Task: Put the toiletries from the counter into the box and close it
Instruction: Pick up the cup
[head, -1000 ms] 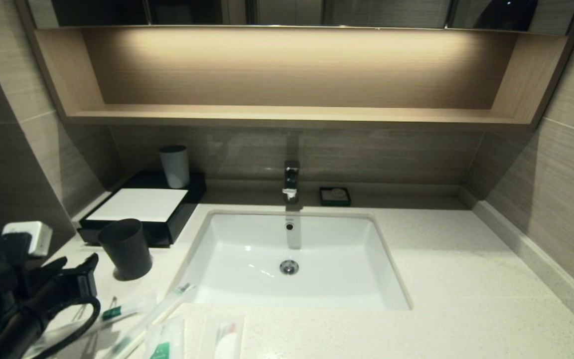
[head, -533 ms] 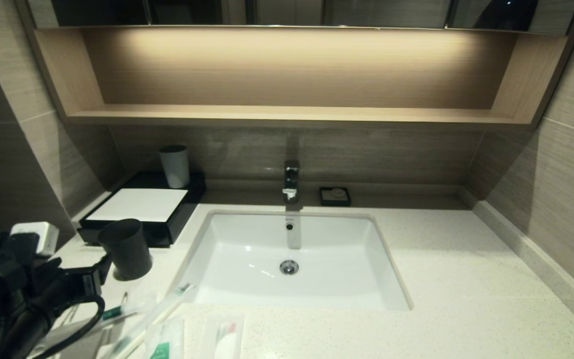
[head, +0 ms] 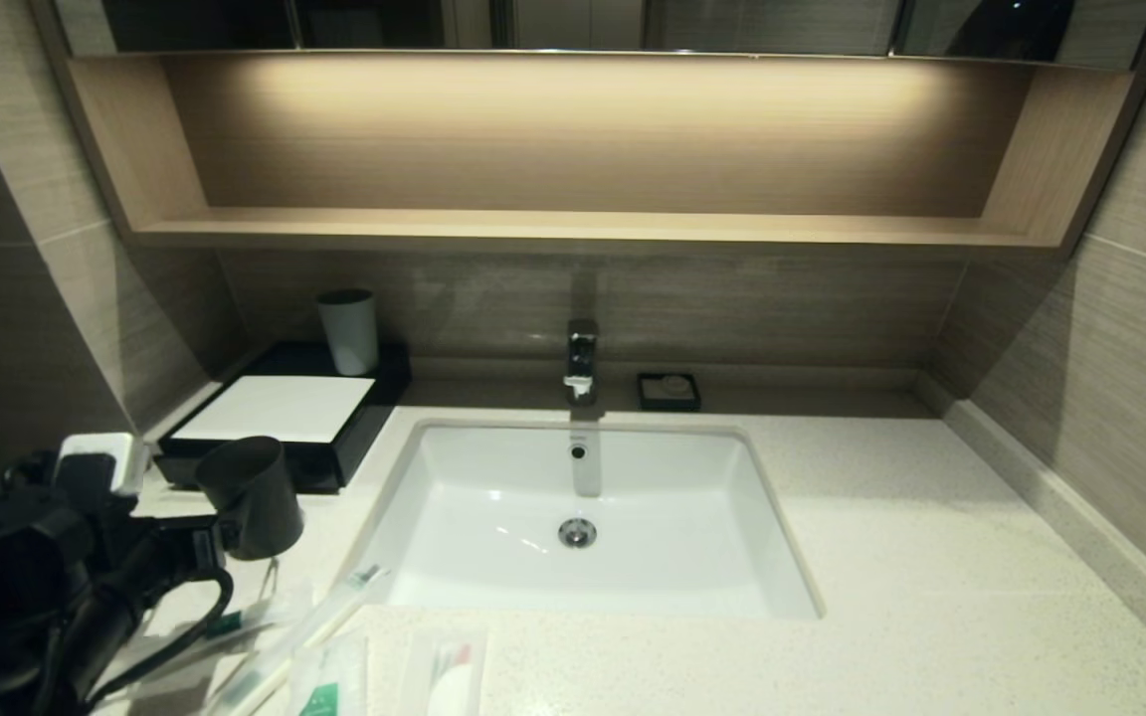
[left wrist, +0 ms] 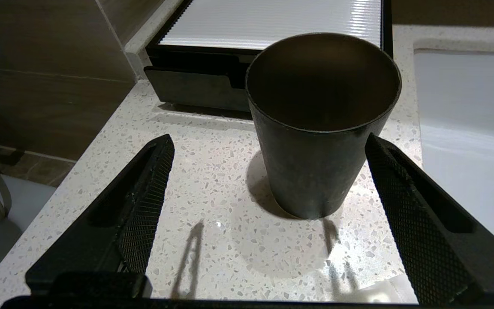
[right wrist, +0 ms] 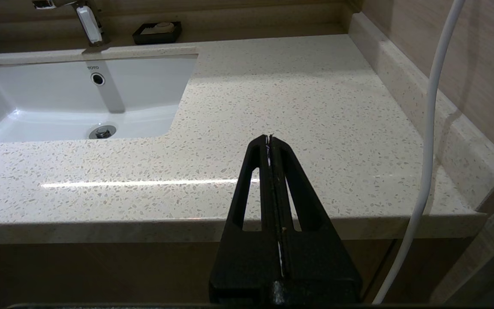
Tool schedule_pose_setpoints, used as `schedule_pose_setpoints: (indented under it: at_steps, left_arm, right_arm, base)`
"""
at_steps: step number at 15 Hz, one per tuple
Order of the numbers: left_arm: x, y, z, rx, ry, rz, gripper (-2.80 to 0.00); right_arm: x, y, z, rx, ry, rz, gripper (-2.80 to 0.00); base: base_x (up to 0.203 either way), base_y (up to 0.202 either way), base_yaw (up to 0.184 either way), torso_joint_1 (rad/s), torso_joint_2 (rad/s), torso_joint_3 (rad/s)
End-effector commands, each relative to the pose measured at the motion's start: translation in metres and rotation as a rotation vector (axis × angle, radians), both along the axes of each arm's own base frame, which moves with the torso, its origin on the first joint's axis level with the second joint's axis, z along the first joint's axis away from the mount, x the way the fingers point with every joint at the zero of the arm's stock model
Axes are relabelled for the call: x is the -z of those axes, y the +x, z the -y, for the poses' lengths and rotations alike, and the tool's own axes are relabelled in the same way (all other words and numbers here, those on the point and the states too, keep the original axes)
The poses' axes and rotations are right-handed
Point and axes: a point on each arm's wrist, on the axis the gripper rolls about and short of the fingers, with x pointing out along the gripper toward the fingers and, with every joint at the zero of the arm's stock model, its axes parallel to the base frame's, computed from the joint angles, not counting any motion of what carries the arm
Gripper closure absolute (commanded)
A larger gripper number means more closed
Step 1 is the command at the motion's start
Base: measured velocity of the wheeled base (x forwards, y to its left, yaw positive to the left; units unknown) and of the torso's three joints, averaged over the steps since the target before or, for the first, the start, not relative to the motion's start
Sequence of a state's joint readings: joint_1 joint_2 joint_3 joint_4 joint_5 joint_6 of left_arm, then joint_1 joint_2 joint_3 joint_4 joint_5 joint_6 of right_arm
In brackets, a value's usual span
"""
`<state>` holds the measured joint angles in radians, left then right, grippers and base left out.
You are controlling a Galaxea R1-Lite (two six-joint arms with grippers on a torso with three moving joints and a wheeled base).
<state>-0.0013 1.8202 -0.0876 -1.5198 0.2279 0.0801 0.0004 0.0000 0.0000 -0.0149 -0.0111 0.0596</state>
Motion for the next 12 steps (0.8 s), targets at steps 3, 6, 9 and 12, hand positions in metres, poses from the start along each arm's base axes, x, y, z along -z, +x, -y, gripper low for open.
schedule_pose_setpoints:
  at_steps: [3,6,9,12]
  left_arm:
    - [0.008,0.011,0.0,0.025,0.001,-0.018,-2.8]
    - [0.011,0.011,0.002,0.074,-0.012,-0.035,-2.8]
    - [0.014,0.013,0.002,0.092,-0.014,-0.048,-2.8]
    - [0.017,0.02,0.002,0.104,-0.027,-0.049,-2.8]
  right_arm:
    - [0.0,0.0,0.0,0.0,0.0,0.0,0.0]
    - [0.0,0.0,0.0,0.0,0.0,-0.001,0.0]
    - [0.0,0.0,0.0,0.0,0.0,-0.001,0.0]
    - [0.0,0.0,0.0,0.0,0.0,-0.001,0.0]
  base:
    - [0.0,0.0,0.0,0.0,0.0,0.0]
    - [0.0,0.0,0.0,0.0,0.0,0.0]
    - [0.0,0.0,0.0,0.0,0.0,0.0]
    - [0.0,0.0,0.0,0.0,0.0,0.0]
